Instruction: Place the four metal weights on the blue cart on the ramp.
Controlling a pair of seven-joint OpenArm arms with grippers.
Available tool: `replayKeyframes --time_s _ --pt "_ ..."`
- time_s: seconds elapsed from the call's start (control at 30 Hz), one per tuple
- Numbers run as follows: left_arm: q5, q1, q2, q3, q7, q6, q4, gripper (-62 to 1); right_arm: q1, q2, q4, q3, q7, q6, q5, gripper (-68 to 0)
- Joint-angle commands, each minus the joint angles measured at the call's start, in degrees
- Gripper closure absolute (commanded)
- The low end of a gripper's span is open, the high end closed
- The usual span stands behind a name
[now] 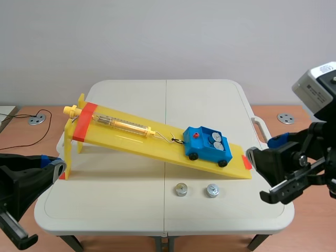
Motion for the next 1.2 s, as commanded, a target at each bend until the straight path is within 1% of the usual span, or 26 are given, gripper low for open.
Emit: replayKeyframes --time_s 0.0,0.2,0.43,0.6,1.03,1.17 --pt "-4.4 -1.1 0.1 -0.7 -6.1 -1.4 3.7 -2.9 3.0 1.8 2.1 1.7 6.0 3.0 3.4 -28.1" --pt "-4.4 -1.1 0.1 -0.7 -6.1 -1.4 3.7 -2.9 4.7 1.8 -3.8 -1.0 8.4 3.0 2.8 -28.0" --pt "-4.4 -1.1 0.1 -0.7 -6.1 -1.4 3.7 -2.9 10.2 -0.4 -10.1 -4.7 9.9 3.0 0.5 -28.0" --pt "-4.4 -1.1 0.1 -0.7 -6.1 -1.4 3.7 -2.9 14.3 -2.3 -14.3 -7.9 11.0 3.0 -3.1 -28.0" --pt "-4.4 -1.1 0.2 -0.7 -6.1 -1.4 3.7 -2.9 23.0 -7.0 -26.4 -16.0 15.2 3.0 -10.4 -28.0" --pt "-4.4 -1.1 0.2 -0.7 -6.1 -1.4 3.7 -2.9 25.3 -8.4 -29.6 -17.9 16.0 2.5 -12.3 -28.0"
